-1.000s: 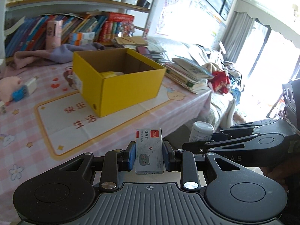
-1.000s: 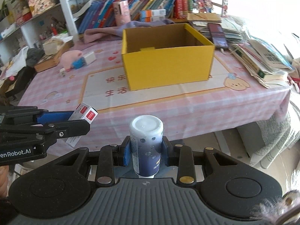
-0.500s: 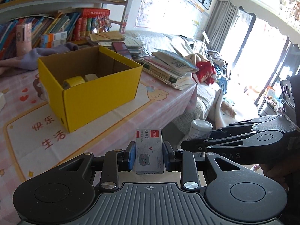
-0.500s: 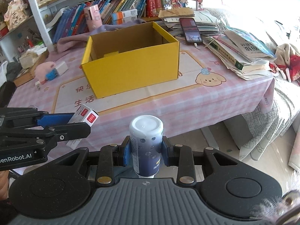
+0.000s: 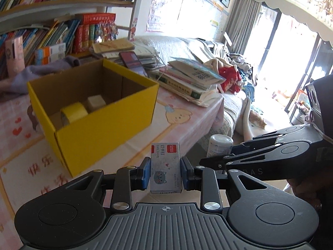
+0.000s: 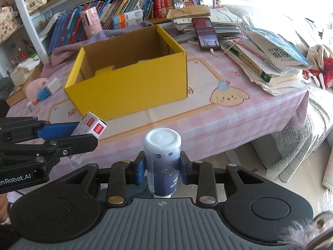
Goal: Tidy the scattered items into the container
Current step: 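Carry the medicine box with the left tool while the right tool carries the glue bottle to the yellow box, then open the left tool inside the yellow box while the right tool releases the glue bottle there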
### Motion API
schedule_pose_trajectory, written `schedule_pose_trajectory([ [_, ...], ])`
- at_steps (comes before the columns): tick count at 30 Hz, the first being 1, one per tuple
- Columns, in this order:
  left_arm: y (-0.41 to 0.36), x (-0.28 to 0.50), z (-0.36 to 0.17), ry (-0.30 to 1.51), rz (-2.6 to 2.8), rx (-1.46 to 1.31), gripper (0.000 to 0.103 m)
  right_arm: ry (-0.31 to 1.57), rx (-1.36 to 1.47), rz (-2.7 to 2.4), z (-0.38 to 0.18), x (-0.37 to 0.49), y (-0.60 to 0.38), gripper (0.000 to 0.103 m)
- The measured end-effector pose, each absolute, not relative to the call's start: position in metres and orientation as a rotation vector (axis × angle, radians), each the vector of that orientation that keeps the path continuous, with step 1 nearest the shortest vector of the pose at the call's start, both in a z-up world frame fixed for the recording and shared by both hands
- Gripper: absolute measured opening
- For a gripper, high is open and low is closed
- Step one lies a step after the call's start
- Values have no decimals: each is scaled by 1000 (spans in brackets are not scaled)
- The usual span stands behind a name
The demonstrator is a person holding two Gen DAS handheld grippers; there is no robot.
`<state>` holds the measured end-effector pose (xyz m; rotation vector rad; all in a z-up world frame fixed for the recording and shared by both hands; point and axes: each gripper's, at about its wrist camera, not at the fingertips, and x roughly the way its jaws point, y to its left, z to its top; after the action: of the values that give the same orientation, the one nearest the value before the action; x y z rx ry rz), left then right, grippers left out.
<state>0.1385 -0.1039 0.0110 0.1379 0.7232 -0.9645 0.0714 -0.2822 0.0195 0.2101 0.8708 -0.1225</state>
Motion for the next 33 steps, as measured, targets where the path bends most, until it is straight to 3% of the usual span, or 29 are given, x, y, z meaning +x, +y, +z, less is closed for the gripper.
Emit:
schedule_pose_trajectory([
  [19, -131, 214, 59, 585, -720, 132, 28, 588, 100, 111, 90, 191, -329, 30],
  [28, -145, 290, 75, 563, -588, 169, 28, 593, 55, 274, 78, 270, -333, 31],
  [33, -157, 331, 56, 652, -552, 172, 28, 631, 59, 338, 62, 305, -330, 30],
])
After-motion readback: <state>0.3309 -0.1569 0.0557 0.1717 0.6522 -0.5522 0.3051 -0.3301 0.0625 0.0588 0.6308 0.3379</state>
